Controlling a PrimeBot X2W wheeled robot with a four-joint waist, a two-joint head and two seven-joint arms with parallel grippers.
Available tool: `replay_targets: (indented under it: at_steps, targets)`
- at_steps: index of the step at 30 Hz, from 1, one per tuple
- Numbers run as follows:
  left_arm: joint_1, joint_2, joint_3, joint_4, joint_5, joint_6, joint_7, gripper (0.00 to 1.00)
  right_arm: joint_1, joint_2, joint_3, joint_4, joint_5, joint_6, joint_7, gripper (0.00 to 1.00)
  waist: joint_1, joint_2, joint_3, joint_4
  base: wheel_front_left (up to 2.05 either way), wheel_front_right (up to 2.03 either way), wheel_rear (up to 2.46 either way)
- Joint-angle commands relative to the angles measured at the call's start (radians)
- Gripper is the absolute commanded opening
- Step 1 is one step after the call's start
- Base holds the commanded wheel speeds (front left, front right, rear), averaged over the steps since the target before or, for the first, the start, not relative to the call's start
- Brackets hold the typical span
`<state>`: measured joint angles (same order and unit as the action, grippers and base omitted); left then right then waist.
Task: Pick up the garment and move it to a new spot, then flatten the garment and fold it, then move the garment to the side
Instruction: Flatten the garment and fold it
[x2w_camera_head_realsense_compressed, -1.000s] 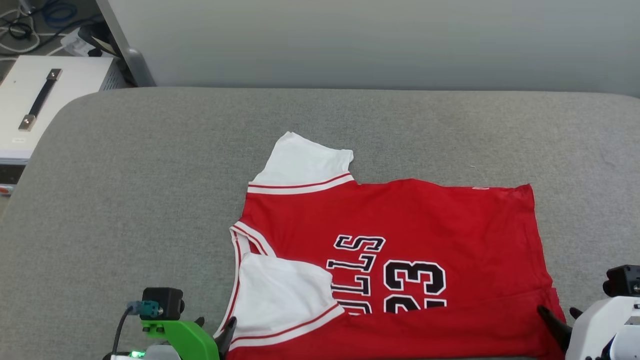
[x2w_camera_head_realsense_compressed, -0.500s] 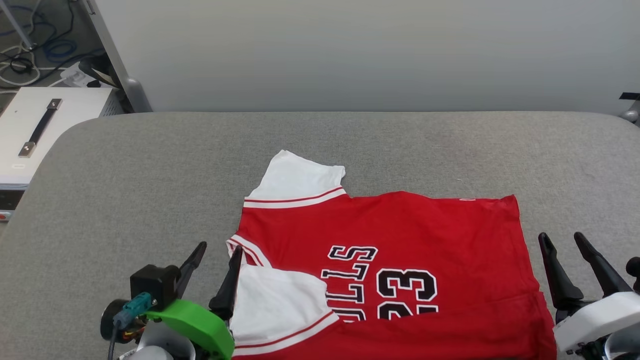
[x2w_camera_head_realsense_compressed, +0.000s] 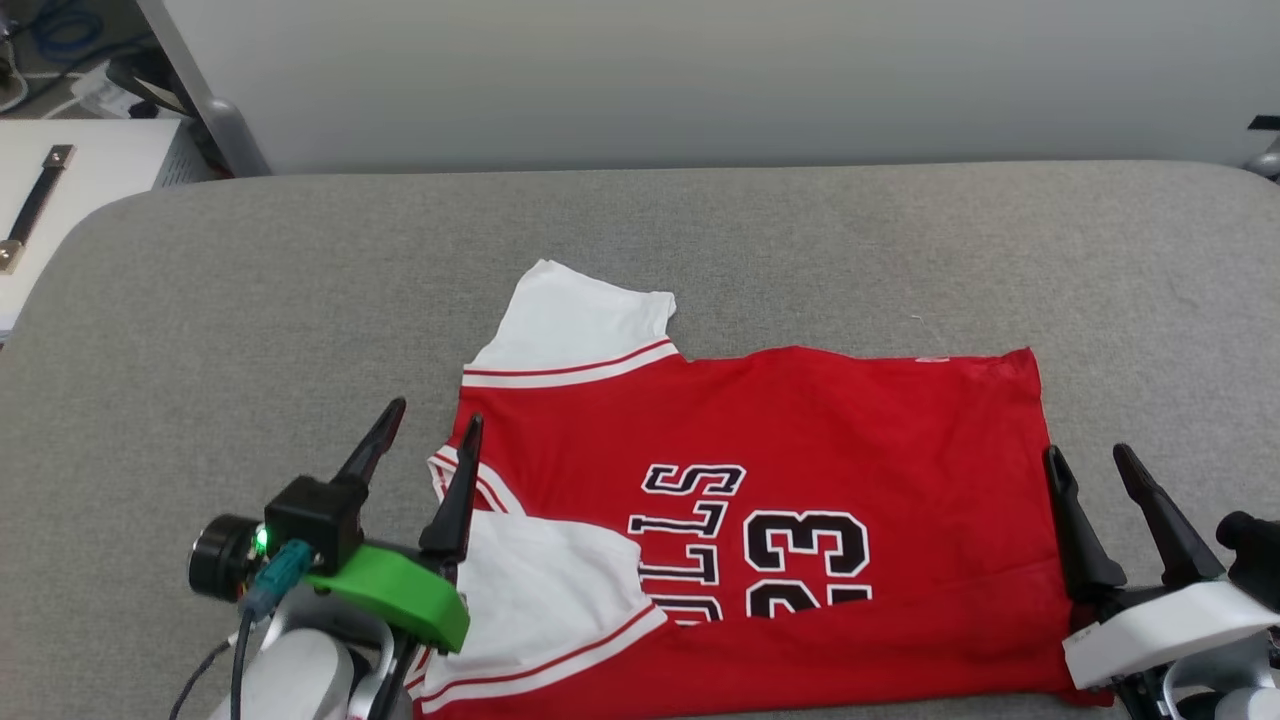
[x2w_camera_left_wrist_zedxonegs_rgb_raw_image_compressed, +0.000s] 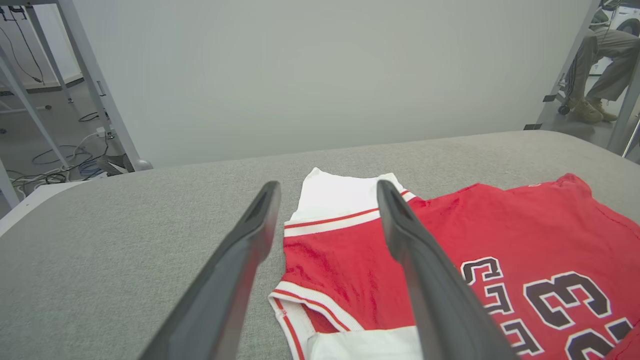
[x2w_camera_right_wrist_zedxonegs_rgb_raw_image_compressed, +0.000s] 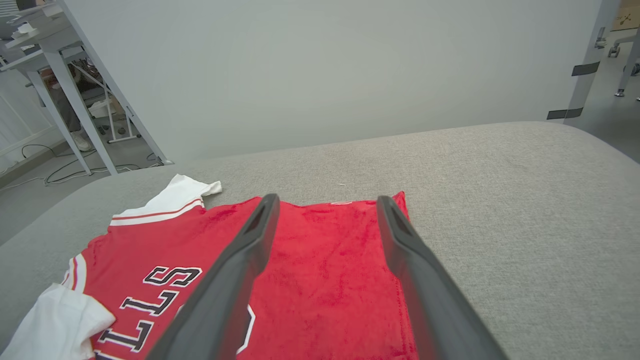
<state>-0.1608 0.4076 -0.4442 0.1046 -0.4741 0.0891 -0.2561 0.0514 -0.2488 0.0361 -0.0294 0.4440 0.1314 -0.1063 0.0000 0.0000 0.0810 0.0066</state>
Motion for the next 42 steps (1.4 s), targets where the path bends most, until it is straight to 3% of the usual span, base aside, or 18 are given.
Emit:
replay_targets:
  at_steps: [1, 5, 14, 25, 30, 39, 40, 41, 42]
  targets:
    - [-0.057, 0.003, -0.003, 0.023, 0.022, -0.019, -0.006, 1.0, -0.03, 0.008, 0.005, 0.003, -0.007, -0.001, -0.007, 1.0, 0.0, 0.0, 0.057, -0.028, 0.0, 0.0, 0.0]
    - [-0.22, 0.017, -0.045, 0.142, 0.051, -0.078, 0.101, 1.0, -0.07, 0.011, 0.025, 0.009, -0.008, -0.001, -0.009, 1.0, 0.0, 0.0, 0.112, -0.054, 0.0, 0.0, 0.0]
    - [-0.63, 0.043, -0.088, 0.356, 0.006, -0.191, 0.519, 1.0, -0.156, 0.006, 0.061, 0.005, -0.002, -0.001, -0.01, 1.0, 0.0, 0.0, 0.242, -0.124, 0.0, 0.0, 0.0]
    - [-0.932, 0.098, -0.139, 0.539, -0.186, -0.219, 0.938, 1.0, -0.252, 0.026, 0.121, -0.017, 0.02, -0.001, -0.027, 1.0, 0.0, 0.0, 0.376, -0.211, 0.0, 0.0, 0.0]
    - [-0.975, 0.132, -0.179, 0.57, -0.225, -0.219, 0.983, 1.0, -0.277, 0.033, 0.132, -0.006, 0.037, -0.001, -0.031, 1.0, 0.0, 0.0, 0.407, -0.229, 0.0, 0.0, 0.0]
    - [-0.996, 0.144, -0.201, 0.655, -0.259, -0.22, 0.962, 1.0, -0.296, 0.034, 0.151, 0.017, 0.046, -0.001, -0.046, 1.0, 0.0, 0.0, 0.437, -0.245, 0.0, 0.0, 0.0]
    - [-0.996, 0.142, -0.203, 0.664, -0.263, -0.22, 0.965, 0.89, -0.297, 0.034, 0.152, 0.018, 0.046, -0.001, -0.047, 1.0, 0.0, 0.0, 0.438, -0.246, 0.0, 0.0, 0.0]
    - [-0.996, 0.139, -0.205, 0.674, -0.269, -0.22, 0.97, 0.3, -0.298, 0.033, 0.153, 0.02, 0.046, -0.001, -0.048, 1.0, 0.0, 0.0, 0.439, -0.245, 0.0, 0.0, 0.0]
    - [-0.996, 0.136, -0.206, 0.681, -0.275, -0.22, 0.975, 0.0, -0.298, 0.032, 0.153, 0.021, 0.047, -0.001, -0.048, 1.0, 0.0, 0.0, 0.44, -0.245, 0.0, 0.0, 0.0]
